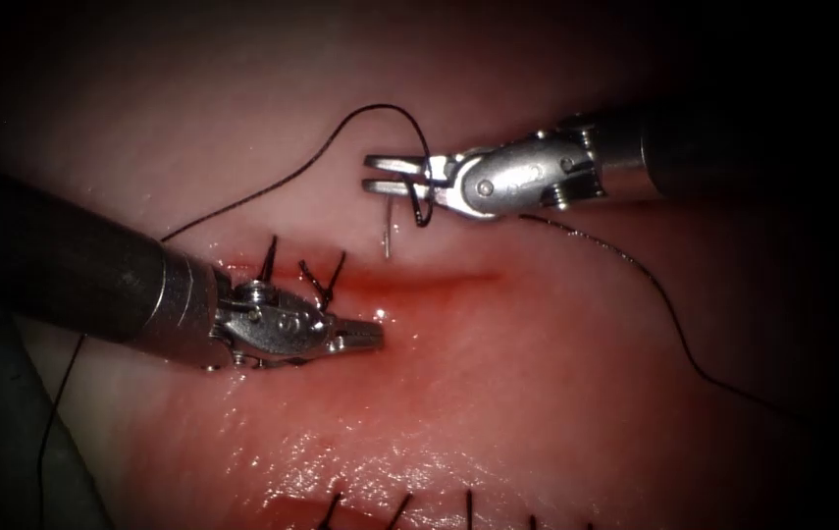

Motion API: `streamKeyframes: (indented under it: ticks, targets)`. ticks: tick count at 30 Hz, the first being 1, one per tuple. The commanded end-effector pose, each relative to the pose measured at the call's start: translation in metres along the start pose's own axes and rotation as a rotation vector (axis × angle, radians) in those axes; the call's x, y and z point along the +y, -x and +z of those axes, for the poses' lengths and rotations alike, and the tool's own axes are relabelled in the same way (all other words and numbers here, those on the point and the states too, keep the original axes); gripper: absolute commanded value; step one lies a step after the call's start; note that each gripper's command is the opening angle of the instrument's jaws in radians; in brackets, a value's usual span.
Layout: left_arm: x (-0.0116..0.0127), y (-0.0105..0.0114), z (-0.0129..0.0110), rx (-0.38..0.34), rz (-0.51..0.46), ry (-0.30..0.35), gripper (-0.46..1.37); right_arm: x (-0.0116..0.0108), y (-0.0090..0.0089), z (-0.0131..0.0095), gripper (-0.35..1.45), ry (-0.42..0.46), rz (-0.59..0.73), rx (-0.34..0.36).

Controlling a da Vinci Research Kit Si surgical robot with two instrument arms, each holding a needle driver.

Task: Wound Closure
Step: Use the right gripper to throw the needle through the top of the wound

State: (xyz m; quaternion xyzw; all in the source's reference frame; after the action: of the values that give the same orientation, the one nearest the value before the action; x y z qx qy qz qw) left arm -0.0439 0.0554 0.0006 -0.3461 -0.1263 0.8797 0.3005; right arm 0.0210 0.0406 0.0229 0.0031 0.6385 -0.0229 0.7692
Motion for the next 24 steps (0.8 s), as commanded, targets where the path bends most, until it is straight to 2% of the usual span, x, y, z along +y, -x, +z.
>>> streamKeyframes:
  ticks: [1,12,24]
  targets:
    - [0.0000,0.0000,0.0000,0.000,0.000,0.009,-0.35,-0.0002,0.0001,0.0000,-0.35,-0.012,0.013,-0.007]
    - [0.0000,0.0000,0.0000,0.000,0.000,0.009,-0.35,-0.0022,0.0024,-0.0001,-0.35,-0.039,0.120,-0.031]
    - [0.0000,-0.0004,0.0005,0.000,-0.003,0.005,-0.35,-0.0024,0.0029,0.0000,-0.35,-0.052,0.204,-0.043]
